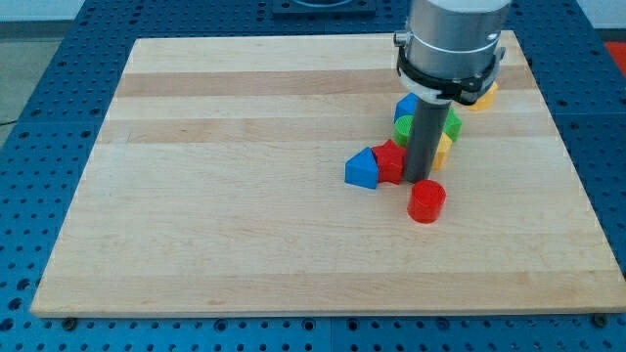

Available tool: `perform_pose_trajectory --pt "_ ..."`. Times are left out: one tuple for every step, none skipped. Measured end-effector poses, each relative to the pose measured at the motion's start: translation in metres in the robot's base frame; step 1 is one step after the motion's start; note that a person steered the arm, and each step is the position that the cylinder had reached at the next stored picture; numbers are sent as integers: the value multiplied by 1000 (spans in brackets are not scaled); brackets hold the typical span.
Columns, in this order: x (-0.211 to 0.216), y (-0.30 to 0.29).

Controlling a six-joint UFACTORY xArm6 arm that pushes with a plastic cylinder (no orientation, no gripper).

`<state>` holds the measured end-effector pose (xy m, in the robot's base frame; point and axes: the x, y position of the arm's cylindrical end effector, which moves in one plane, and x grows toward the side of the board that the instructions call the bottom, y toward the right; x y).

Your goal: Place the red circle to the bottom of the hexagon

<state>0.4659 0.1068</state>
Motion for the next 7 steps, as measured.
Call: perform_pose_trajectory --pt "14 43" --pt "66 81" --pt "103 72" --pt "94 47" --pt "67 31" --pt "60 22" --pt "78 -20"
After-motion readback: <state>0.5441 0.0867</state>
